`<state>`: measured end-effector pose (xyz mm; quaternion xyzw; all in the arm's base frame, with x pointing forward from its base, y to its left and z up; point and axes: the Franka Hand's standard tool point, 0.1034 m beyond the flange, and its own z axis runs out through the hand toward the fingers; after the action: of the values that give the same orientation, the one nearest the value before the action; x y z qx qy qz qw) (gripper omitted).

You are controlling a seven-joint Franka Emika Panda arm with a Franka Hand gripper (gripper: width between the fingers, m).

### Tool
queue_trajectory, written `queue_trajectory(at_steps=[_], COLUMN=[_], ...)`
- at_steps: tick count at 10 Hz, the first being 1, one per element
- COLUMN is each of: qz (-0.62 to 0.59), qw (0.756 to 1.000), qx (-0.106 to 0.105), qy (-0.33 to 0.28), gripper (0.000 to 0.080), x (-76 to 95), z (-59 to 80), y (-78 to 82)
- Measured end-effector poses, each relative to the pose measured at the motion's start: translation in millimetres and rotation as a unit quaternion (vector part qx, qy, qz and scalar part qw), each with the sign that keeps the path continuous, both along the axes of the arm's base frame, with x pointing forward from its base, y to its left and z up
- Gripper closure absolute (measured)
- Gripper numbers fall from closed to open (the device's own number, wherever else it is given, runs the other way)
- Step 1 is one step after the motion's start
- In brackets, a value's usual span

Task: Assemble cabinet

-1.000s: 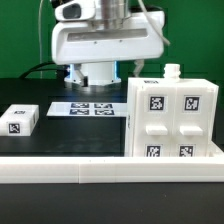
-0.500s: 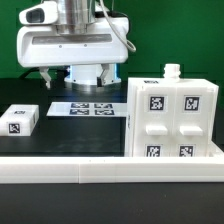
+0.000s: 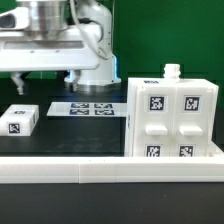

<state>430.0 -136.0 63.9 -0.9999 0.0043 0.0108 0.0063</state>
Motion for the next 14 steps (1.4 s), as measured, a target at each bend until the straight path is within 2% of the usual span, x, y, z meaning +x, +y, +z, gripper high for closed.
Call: queue_trajectory(at_steps=[5,14], qz=[0.007,0.026], qw=[1.000,0.999], qx=[-0.005,-0.020], qy=[0.008,0.026], gripper=[0.0002,0.0002], x=[-10.2,-25.9], z=[-9.4,-46.1], y=[-34.1,-41.6])
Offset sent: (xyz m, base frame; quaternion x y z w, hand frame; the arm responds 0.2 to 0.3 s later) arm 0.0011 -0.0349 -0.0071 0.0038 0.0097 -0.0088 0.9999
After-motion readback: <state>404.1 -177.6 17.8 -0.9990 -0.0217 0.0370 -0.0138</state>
